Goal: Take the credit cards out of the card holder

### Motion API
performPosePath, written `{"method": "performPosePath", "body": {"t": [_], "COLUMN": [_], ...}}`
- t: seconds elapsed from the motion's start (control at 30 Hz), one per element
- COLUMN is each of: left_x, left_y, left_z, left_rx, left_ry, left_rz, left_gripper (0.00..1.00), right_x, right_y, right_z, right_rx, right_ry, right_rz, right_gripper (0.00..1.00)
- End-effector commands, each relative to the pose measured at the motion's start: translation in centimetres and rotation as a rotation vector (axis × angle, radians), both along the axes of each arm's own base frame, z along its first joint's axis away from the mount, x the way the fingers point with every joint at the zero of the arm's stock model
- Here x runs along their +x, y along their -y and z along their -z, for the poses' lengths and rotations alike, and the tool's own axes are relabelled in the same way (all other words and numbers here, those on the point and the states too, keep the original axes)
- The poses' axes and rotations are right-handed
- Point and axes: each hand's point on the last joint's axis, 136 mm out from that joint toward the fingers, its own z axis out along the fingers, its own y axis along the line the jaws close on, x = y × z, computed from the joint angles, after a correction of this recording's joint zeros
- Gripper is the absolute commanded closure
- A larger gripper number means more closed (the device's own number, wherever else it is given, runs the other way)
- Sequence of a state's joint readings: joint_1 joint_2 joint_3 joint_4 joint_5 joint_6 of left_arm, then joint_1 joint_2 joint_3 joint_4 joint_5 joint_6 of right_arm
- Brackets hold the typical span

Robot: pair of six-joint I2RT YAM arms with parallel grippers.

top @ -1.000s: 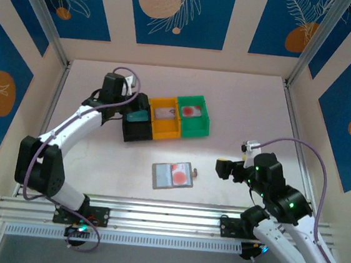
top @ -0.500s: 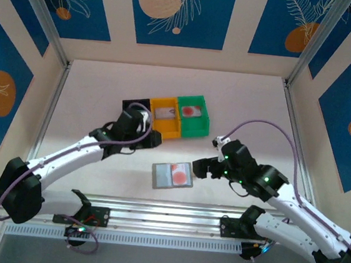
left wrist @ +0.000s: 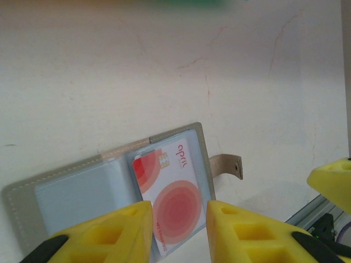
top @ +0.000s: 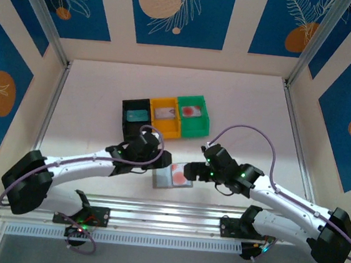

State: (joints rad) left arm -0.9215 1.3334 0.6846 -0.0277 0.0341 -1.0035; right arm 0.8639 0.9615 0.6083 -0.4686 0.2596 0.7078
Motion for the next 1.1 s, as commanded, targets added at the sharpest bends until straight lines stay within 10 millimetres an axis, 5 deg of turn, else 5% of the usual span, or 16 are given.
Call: {"method": "performPosePath", "body": {"t": [0.0,0.37,1.07], "left_x": [0.3,-0.4,-0.4], "left_y": [1.1,2.1,1.7], "left_z": [0.3,3.0,4.9], "left_rx": [-0.02,0.008,0.023], "left_ry": [0.01,-0.019,-0.024], "left_rz": [-0.027,-0.03,-0.054], "left_gripper": [0.68,0.69,0.69], "right_x": [-0.1,-0.4,0.5], "right_y": [-1.0,-2.2,-2.7], "right_z": [0.1,2.6,5.2], "right_rx": [0.056,0.026,0.001], "right_ry": [-0.024,-0.121,-0.198], "right_rz": [0.008,-0.019,-0.007], "right_gripper": [0.17,0.46,0.67]}}
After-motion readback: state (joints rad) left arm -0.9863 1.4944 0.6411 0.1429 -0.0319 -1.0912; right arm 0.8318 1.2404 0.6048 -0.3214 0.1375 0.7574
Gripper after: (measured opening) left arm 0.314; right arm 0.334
